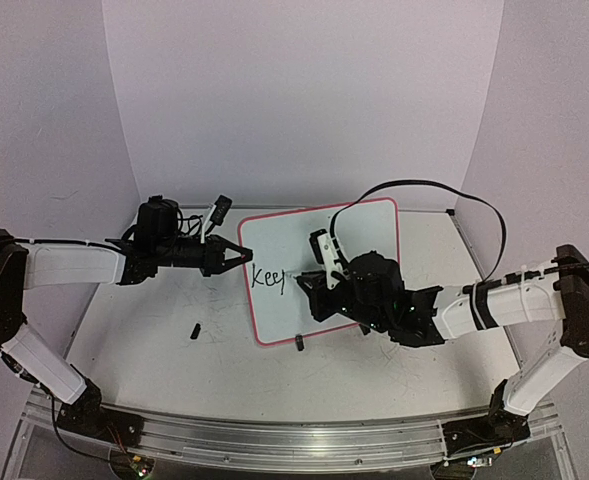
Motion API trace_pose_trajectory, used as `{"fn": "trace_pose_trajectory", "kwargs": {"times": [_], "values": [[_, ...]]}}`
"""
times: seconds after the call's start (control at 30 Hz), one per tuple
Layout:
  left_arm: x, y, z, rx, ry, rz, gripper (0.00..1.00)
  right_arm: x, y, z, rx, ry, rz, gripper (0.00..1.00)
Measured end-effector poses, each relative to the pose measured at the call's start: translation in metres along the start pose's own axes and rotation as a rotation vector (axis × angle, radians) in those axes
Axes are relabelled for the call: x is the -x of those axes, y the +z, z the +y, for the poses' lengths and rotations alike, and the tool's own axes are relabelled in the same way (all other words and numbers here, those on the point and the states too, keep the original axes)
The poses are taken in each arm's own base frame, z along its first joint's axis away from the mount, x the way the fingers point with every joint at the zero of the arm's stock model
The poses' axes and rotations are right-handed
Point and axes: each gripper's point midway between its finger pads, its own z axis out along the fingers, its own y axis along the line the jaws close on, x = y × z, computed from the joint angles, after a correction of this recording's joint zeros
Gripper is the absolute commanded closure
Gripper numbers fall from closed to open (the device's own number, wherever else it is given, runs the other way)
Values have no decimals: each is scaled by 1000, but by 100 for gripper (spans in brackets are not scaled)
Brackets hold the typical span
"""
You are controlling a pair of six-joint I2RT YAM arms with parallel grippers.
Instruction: Write a sentence on the whiteboard
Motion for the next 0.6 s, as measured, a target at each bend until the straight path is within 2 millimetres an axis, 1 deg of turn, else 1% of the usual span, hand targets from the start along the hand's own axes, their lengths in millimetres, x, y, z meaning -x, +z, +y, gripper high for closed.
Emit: {"fn": "trace_pose_trajectory", "kwargs": {"times": [0.33, 0.6], "values": [[0, 0, 0, 1, 0, 0, 100, 1, -1, -3, -25, 3, -7, 100], [0, 0, 0, 2, 0, 0, 100, -2, -2, -6, -37, 7, -3, 100]]}}
